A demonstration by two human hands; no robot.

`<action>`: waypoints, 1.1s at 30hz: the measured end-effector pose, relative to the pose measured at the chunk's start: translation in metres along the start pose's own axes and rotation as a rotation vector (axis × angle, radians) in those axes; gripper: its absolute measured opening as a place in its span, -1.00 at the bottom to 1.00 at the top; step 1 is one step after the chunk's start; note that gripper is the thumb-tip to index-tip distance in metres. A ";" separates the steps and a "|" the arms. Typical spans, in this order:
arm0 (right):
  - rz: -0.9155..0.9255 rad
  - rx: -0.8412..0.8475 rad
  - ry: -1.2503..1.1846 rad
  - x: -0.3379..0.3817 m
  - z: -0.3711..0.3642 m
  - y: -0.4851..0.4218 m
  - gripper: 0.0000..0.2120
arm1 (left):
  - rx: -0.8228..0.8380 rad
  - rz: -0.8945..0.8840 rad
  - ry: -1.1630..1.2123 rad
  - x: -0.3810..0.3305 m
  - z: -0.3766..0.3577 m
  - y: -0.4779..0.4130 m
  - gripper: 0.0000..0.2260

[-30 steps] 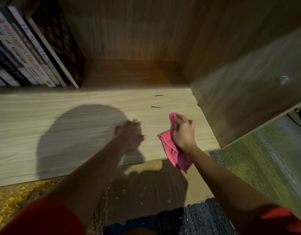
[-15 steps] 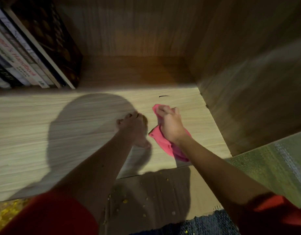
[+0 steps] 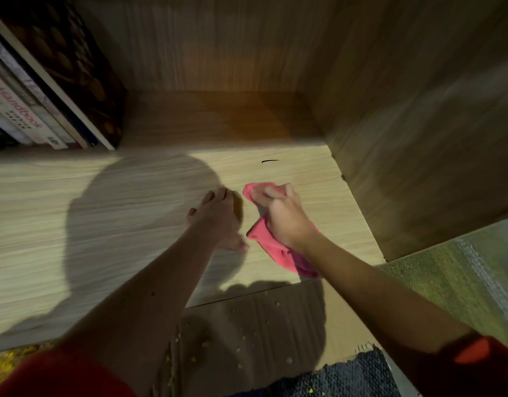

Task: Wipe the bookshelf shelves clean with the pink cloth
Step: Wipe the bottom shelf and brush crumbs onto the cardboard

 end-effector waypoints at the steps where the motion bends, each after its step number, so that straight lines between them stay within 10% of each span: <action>1: -0.055 0.003 0.010 -0.017 0.003 -0.009 -0.49 | 0.006 0.001 0.006 0.001 -0.001 -0.001 0.09; 5: -0.279 -0.020 0.098 -0.040 0.002 -0.029 -0.55 | 0.008 0.010 0.022 0.002 0.000 0.002 0.11; 10: 0.000 0.042 0.050 0.002 -0.004 -0.006 -0.44 | 0.009 0.008 0.025 0.003 -0.001 0.003 0.10; 15: -0.228 0.034 0.135 -0.024 0.002 -0.030 -0.51 | 0.019 0.017 0.030 0.005 -0.003 0.003 0.12; 33: -0.004 0.131 0.207 0.004 0.000 -0.001 -0.43 | 0.046 0.015 0.034 0.004 -0.003 0.005 0.10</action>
Point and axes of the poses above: each hand's wrist, its own y-axis away from the middle knuckle, its own z-axis out of the back of the hand, x = y × z, the point moved 10 cm from there along -y, towards the middle knuckle, and after that the axes turned 12 degrees about -x, right-handed, at the moved point
